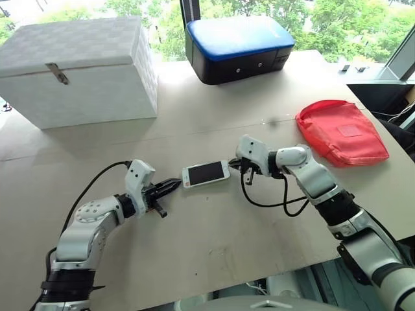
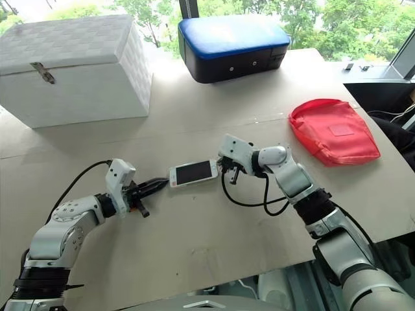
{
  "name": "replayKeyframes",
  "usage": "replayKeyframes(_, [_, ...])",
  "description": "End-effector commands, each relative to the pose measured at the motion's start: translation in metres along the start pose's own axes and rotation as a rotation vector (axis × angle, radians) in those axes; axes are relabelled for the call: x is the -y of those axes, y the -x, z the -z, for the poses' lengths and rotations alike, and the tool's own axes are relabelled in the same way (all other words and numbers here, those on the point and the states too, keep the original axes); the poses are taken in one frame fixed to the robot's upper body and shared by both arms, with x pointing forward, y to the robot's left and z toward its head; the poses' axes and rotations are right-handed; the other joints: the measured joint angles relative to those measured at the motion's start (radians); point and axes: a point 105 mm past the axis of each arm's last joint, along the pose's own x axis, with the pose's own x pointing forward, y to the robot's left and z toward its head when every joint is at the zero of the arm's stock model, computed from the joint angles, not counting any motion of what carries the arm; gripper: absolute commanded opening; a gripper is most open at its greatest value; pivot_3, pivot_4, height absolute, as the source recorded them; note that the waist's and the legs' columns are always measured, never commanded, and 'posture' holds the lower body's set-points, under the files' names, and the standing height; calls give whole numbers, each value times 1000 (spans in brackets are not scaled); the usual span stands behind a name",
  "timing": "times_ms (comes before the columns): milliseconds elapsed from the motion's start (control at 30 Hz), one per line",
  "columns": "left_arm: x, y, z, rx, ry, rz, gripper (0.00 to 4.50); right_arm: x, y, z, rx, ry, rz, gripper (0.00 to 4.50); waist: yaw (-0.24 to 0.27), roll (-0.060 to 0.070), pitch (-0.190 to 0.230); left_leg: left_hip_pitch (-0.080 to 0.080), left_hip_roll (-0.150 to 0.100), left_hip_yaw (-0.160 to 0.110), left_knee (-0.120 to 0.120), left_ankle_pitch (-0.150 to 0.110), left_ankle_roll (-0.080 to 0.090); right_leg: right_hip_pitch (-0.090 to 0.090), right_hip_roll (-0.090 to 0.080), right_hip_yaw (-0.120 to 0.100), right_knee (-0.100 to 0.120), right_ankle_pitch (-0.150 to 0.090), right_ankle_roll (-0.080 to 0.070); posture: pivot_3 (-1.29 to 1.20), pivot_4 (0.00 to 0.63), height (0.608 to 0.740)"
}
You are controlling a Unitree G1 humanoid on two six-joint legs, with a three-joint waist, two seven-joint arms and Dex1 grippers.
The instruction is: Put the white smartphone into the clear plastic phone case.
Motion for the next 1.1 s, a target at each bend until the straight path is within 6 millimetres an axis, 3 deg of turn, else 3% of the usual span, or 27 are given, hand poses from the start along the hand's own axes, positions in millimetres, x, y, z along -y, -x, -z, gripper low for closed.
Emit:
replayKeyframes(33, [8,-3,0,-8,-6,30,51,-11,-10,-18,51,48,-67,0,-2,0,0,0,0,0,0,0,0,0,0,0,0,0,0,0,150,734])
replayKeyframes(567, [11,-4,-2,0,-8,33,51,-21,-20,-29,90,102,-115,0,-6,0,0,1,1,0,0,0,-1,0,2,1,1,0,0,0,150,734])
replayKeyframes(667, [4,2,-6,26,-6,7,51,-3,-9,-25,86,85,-28,0,-6,0,0,1,1,0,0,1,-1,0,2,1,1,0,0,0,150,734])
replayKeyframes(800, [-9,13,-38,197,55,-30,51,21,19,-17,75,44,74,0,-2,0,0,0,2,0,0,1,-1,-1,2,1,1,0,0,0,150,734])
replayKeyframes(900, [-10,13,-53,257,72,-8,51,26,34,-15,80,18,102,0,3,-1,0,-2,1,-1,1,1,-1,-1,1,-1,0,0,0,0,150,734])
replayKeyframes(1100, [2,-6,-58,245,53,61,51,24,38,-18,106,-20,118,0,-3,-1,0,-1,1,0,1,1,-1,0,2,0,0,0,0,0,150,734])
